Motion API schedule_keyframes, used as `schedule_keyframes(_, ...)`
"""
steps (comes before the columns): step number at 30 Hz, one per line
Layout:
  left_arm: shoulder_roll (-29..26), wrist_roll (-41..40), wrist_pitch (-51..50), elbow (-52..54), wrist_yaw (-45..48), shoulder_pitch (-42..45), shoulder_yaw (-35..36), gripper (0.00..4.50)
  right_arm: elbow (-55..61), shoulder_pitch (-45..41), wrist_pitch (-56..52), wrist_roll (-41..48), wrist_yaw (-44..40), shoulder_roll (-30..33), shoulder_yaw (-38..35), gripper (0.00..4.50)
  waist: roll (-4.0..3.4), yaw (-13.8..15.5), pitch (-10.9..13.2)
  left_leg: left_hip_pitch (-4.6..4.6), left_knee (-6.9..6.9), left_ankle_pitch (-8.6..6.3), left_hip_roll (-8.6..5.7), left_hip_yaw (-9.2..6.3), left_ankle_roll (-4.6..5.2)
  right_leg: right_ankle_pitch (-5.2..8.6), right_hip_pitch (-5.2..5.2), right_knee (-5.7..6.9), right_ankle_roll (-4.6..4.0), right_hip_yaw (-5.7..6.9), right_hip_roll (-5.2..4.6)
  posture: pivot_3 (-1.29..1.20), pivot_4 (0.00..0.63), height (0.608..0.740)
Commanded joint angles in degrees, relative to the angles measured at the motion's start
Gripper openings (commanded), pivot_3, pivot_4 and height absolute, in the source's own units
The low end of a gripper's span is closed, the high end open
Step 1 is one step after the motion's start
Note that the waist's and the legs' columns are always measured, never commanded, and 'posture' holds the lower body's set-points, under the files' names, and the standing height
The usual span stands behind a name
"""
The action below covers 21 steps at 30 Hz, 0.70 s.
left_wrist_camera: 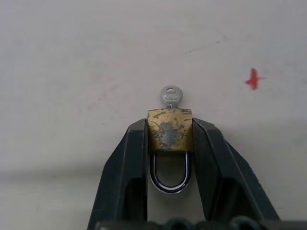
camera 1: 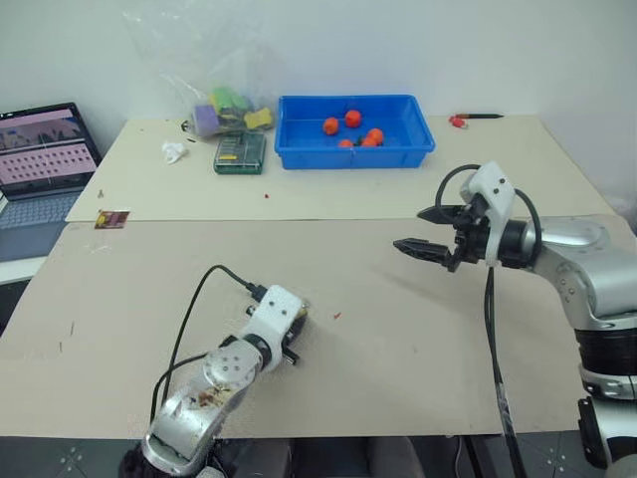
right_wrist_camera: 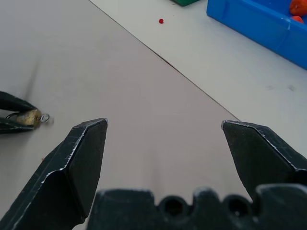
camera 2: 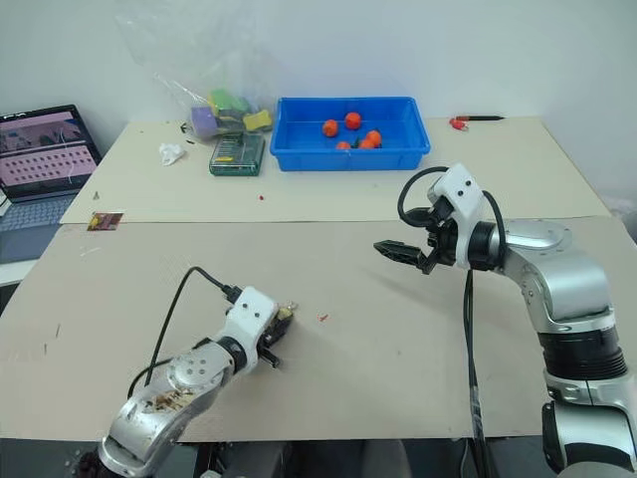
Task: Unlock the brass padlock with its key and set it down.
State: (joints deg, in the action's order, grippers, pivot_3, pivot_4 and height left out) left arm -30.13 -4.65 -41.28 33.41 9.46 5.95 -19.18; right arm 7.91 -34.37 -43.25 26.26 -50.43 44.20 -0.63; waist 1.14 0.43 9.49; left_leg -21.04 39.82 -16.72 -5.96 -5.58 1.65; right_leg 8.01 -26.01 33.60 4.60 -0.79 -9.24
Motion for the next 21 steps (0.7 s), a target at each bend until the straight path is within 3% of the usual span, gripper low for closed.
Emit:
schedule_keyframes(1, -9.2, 12.1, 22.7, -3.2, 3.0, 3.1, -0.5, 0.95, 0.8, -0.9, -1.3, 2.9, -0.2, -0.9, -2.8, 4.50, 0.00, 0.0, 0.0, -0.01, -0.01, 0.00, 0.00, 0.01, -0.01, -0.01, -0.02, -0.02, -0.02, 0.00, 0.01, 0.00, 0.150, 0.740)
schedule_keyframes(6, -20.7, 26.7, 57.7, -14.7, -0.8, 8.1, 1.6, 0.95, -0.3, -2.9, -3.3, 7.6, -2.4, -3.4, -3.4, 4.50, -0.01, 0.1, 0.0, -0.10, -0.09, 0.13, 0.12, 0.03, -0.27, -0.10, -0.06, -0.33, -0.13, 0.01, 0.00, 0.00, 0.150, 0.740)
schedule_keyframes(11, -22.8, 34.4, 78.8, -25.3, -5.7, 13.3, 2.5, 0.95, -0.8, -5.2, -7.1, 13.9, -3.8, -7.1, -4.2, 4.50, -0.01, 0.1, 0.0, -0.16, -0.09, 0.08, 0.13, 0.07, -0.26, -0.16, -0.12, -0.47, -0.14, 0.04, 0.00, 0.00, 0.150, 0.740)
schedule_keyframes(16, -21.7, 38.7, 91.8, -33.6, -6.6, 20.4, 2.4, 0.95, 2.5, -4.2, -13.9, 22.6, -7.6, -7.2, -4.2, 4.50, -0.02, 0.1, 0.0, -0.19, -0.09, 0.08, 0.10, 0.06, -0.26, -0.17, -0.16, -0.43, -0.13, 0.08, 0.01, 0.00, 0.150, 0.740)
schedule_keyframes(21, -19.2, 38.3, 95.4, -37.2, -4.3, 24.8, 2.3, 0.95, 4.4, -2.9, -15.7, 23.9, -8.2, -6.3, -2.8, 4.50, -0.02, 0.1, 0.0, -0.18, -0.01, 0.06, -0.01, 0.07, -0.22, -0.19, -0.12, -0.40, -0.08, 0.10, 0.00, 0.00, 0.150, 0.740)
